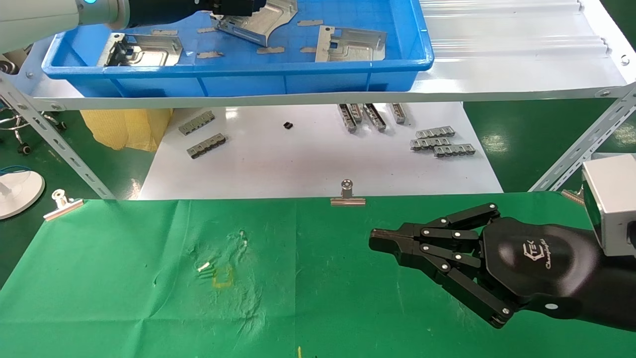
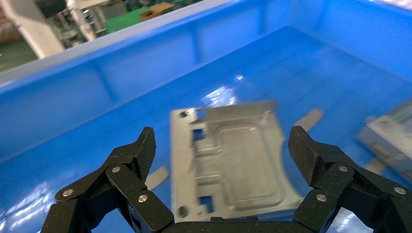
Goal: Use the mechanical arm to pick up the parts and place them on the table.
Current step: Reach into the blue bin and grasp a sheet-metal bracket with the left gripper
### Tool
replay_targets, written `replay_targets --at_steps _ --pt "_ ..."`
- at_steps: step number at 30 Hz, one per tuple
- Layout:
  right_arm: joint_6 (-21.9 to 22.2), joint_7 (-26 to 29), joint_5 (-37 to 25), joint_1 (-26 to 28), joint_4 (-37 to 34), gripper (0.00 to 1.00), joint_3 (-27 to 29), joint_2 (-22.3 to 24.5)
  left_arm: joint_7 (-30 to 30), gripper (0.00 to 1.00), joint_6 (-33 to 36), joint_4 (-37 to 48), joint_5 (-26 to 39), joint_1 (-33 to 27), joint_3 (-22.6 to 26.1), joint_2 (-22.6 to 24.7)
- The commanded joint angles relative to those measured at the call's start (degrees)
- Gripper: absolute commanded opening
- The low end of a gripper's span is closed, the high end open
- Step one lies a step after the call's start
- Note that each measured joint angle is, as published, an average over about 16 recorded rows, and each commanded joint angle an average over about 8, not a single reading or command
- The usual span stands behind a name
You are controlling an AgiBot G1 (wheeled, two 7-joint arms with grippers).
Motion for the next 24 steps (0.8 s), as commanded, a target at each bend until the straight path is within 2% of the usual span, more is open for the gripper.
replay_targets --at_steps 1,20,24 --pt "0.00 0.00 0.00 0.00 0.00 0.00 0.00 0.00 -0.37 0.00 -1.49 1.20 0.50 -0.27 0.33 0.58" --pt "0.00 0.00 0.00 0.00 0.00 0.00 0.00 0.00 -2.25 0.00 -5.08 1.36 2.68 0.40 1.85 1.21" --pt "0.00 0.00 0.00 0.00 0.00 0.06 0.00 0.00 -2.32 0.00 -5.81 1.19 2.71 0.50 1.88 1.18"
